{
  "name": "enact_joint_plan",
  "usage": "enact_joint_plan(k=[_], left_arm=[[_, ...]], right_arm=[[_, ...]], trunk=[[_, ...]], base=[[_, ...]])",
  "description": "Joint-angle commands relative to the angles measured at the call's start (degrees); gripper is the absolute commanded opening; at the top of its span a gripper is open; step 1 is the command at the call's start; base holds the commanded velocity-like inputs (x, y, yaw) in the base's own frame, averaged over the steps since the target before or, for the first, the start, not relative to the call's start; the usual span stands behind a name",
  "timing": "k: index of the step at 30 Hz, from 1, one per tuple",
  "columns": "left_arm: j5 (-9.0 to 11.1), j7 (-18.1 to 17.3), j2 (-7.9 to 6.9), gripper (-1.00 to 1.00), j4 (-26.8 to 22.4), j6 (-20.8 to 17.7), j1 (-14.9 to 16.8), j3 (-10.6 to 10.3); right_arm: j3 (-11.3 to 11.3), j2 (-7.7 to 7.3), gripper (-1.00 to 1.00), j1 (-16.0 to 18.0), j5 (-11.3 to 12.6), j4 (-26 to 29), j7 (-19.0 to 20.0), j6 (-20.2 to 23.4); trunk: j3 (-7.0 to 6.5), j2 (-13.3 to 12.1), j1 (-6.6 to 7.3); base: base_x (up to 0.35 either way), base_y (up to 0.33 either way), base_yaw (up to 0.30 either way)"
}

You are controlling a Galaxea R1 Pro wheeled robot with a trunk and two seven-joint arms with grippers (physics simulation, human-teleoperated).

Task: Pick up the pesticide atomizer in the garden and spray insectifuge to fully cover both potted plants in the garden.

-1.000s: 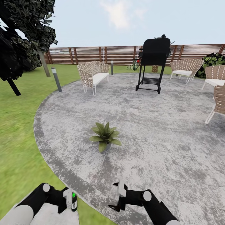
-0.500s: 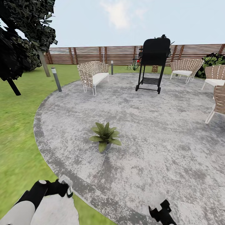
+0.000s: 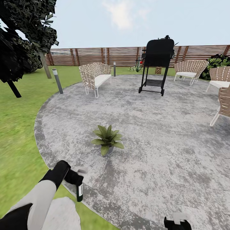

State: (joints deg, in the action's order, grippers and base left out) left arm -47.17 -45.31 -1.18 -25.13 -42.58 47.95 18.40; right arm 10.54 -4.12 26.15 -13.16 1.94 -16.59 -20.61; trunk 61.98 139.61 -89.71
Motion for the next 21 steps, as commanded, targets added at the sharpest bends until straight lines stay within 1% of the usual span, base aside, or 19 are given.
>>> enact_joint_plan(k=[1,3,4,6,8,11,14,17,21], left_arm=[[-0.7,-1.4,0.44,-1.0,0.0,-0.6,0.2,-1.2],[-0.6,-2.4,0.93,-1.0,0.0,-1.6,0.3,-3.4],[-0.5,-2.9,1.21,-1.0,-0.1,-3.7,0.4,-4.5],[-0.5,-3.2,1.47,-1.0,-0.2,-8.7,1.5,-5.5],[-0.7,-3.3,1.53,-1.0,-0.3,-10.8,2.5,-5.7],[-0.7,-3.3,1.48,-1.0,-0.3,-12.0,3.1,-5.9],[-0.7,-3.3,1.67,-1.0,-0.3,-12.2,3.3,-5.9],[-0.7,-3.3,1.89,-1.0,-0.3,-12.2,3.3,-5.8],[-0.8,-3.2,1.78,-1.0,-0.3,-12.3,3.2,-5.8]], right_arm=[[0.5,-0.13,1.0,0.0,-0.5,-0.1,-0.3,-0.2],[0.5,-0.12,1.0,0.0,-0.5,0.0,-0.5,-0.2],[0.5,0.05,1.0,0.0,-0.4,0.0,-0.5,-0.2],[0.6,0.18,1.0,0.0,-0.4,0.0,-0.5,-0.2],[0.6,-0.03,1.0,0.0,-0.4,0.0,-0.5,-0.2],[0.6,-0.14,1.0,0.0,-0.4,0.0,-0.6,-0.2],[0.7,-0.17,1.0,0.0,-0.4,0.0,-0.5,-0.1],[0.7,-0.18,1.0,0.0,-0.4,0.1,-0.5,-0.1],[0.8,-0.24,1.0,0.0,-0.4,0.1,-0.5,-0.2]], trunk=[[0.05,0.0,0.01],[0.05,0.0,0.01],[0.05,0.0,0.01],[0.05,0.0,0.01],[0.05,0.0,0.01],[0.05,0.0,0.01],[0.05,0.0,0.01],[0.05,0.0,0.01],[0.05,0.0,0.01]], base=[[0.0,0.0,0.0],[0.0,0.0,0.0],[0.0,0.0,0.0],[0.0,0.0,-0.089],[0.0,0.0,-0.207],[0.0,0.0,-0.252],[0.068,-0.009,-0.255],[0.247,-0.121,-0.089],[0.27,-0.207,-0.01]])
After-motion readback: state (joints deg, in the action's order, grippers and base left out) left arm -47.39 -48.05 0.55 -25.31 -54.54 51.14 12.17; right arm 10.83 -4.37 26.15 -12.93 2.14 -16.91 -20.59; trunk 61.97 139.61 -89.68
